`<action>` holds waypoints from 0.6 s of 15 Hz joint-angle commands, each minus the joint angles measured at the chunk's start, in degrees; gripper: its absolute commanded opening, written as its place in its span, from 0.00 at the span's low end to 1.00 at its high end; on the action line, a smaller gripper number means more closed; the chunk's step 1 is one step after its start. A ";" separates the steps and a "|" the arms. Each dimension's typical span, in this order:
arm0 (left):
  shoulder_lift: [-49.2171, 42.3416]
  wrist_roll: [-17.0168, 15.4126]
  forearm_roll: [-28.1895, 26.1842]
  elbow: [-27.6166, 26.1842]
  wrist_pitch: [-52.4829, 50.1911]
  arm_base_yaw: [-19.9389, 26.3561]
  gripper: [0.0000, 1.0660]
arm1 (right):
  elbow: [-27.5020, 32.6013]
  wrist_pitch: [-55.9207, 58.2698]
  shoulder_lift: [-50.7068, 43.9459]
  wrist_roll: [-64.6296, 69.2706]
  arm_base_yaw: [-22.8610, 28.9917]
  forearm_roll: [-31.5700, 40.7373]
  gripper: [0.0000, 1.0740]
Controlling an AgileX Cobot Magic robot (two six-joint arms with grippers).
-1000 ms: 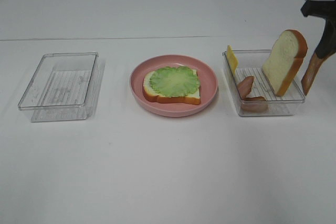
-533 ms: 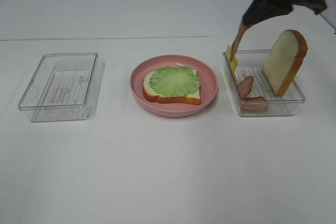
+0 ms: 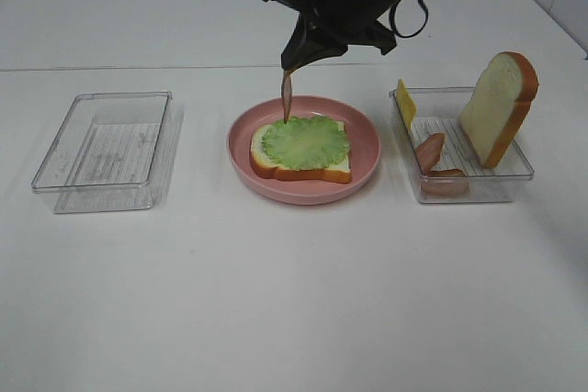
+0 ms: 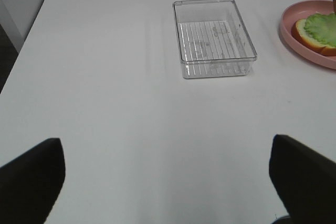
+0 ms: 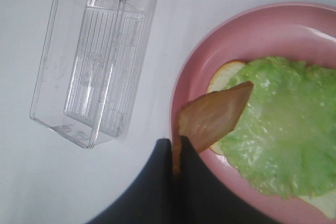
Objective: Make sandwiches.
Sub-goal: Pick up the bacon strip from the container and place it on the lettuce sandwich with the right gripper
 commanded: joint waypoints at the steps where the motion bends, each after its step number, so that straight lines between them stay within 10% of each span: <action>1: -1.43 -0.34 0.00 0.11 -0.23 -0.29 0.92 | -4.70 2.23 4.98 -0.46 1.32 1.72 0.00; 9: -1.43 -0.34 0.00 0.11 -0.23 -0.29 0.92 | -6.59 5.50 9.28 1.20 1.26 -8.71 0.00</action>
